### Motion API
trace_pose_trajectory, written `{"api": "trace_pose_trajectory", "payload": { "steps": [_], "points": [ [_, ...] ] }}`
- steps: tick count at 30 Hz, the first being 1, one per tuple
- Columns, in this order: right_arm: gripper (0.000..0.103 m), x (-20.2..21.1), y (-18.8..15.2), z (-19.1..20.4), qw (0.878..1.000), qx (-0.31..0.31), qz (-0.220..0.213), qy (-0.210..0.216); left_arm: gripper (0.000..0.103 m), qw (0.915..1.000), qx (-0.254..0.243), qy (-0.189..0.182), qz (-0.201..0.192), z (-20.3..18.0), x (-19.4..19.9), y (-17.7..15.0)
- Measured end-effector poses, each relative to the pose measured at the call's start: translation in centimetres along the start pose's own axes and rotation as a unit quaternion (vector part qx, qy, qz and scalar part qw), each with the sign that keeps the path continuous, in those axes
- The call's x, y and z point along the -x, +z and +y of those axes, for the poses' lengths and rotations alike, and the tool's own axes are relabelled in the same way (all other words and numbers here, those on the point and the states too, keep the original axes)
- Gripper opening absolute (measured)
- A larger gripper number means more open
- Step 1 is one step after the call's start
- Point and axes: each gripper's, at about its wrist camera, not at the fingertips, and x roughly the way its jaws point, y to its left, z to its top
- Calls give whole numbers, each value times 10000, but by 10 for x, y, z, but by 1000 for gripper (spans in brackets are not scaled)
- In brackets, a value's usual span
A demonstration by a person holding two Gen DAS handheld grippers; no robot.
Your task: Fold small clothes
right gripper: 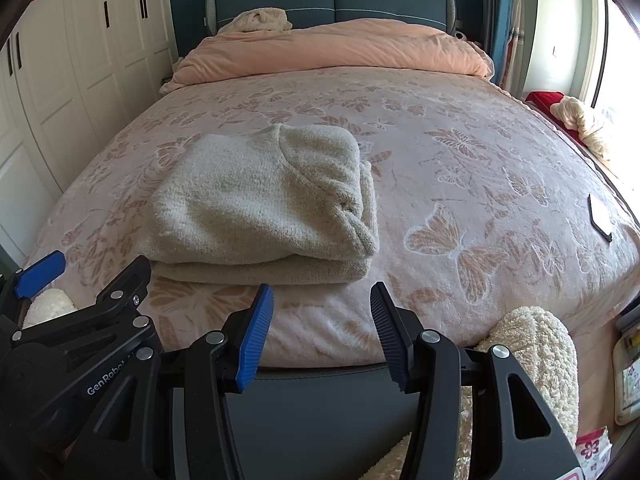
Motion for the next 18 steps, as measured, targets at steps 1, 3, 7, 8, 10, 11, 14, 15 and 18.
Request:
{"api": "trace_pose_trajectory", "payload": {
  "steps": [1, 3, 7, 8, 10, 11, 14, 15, 18],
  "points": [
    [50, 0, 0, 0, 10000, 1, 2, -3, 90, 10000, 1, 1, 0, 0, 0, 0],
    [50, 0, 0, 0, 10000, 0, 4, -4, 90, 10000, 2, -6, 4, 0, 0, 0],
    [50, 0, 0, 0, 10000, 2, 1, -7, 90, 10000, -2, 2, 1, 0, 0, 0],
    [50, 0, 0, 0, 10000, 2, 5, -5, 90, 10000, -6, 6, -2, 0, 0, 0],
    [50, 0, 0, -1, 10000, 0, -2, -5, 90, 10000, -25, 58, -34, -1, 1, 0],
    [50, 0, 0, -1, 10000, 4, -4, -1, 90, 9999, -36, 80, -56, -1, 1, 0],
    [50, 0, 1, -3, 10000, -3, -8, -14, 90, 10000, -8, 65, -68, -1, 1, 0],
    [50, 0, 1, -3, 10000, 2, -3, -19, 90, 10000, 8, 51, -59, 0, 0, 0],
    [50, 0, 2, -4, 10000, 3, 11, -47, 90, 10000, 2, 40, -20, 0, -2, 0]
  ]
}}
